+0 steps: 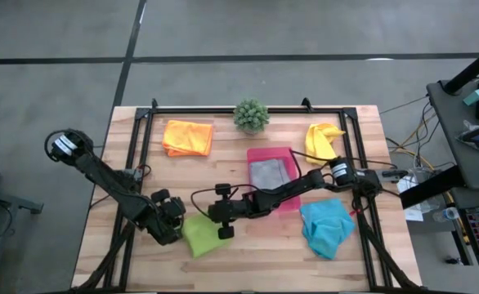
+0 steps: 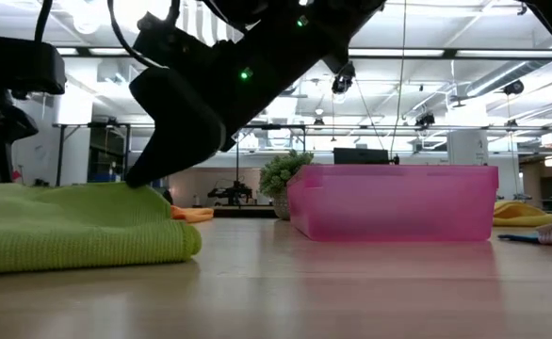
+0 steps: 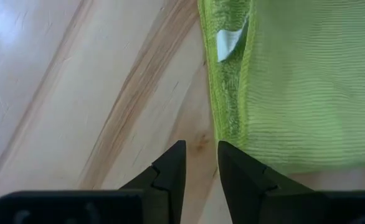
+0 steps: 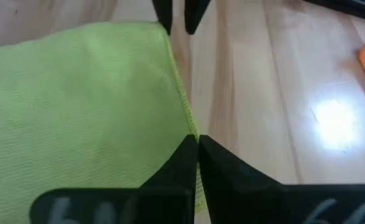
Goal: Fold microfiber towels
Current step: Fold the green towel
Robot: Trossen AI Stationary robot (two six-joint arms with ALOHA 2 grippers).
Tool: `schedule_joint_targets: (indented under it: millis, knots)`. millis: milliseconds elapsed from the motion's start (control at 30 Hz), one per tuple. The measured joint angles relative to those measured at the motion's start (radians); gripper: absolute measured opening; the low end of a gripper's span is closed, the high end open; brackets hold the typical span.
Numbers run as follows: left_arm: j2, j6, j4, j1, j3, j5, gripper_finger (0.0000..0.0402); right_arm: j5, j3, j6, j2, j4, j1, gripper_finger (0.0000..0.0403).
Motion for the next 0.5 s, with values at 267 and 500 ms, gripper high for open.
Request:
schedule_joint_targets:
  millis: [267, 500]
  knots:
    - [-0.016, -0.001, -0.209, 0.0, 0.111, 0.049, 0.0079, 0.001, 0.0, -0.002, 0.023, 0.035, -0.005, 0.0009]
    - [-0.023, 0.056, -0.097, 0.0, 0.132, 0.025, 0.0079, 0.045, 0.0, -0.002, 0.064, 0.056, -0.008, 0.0008]
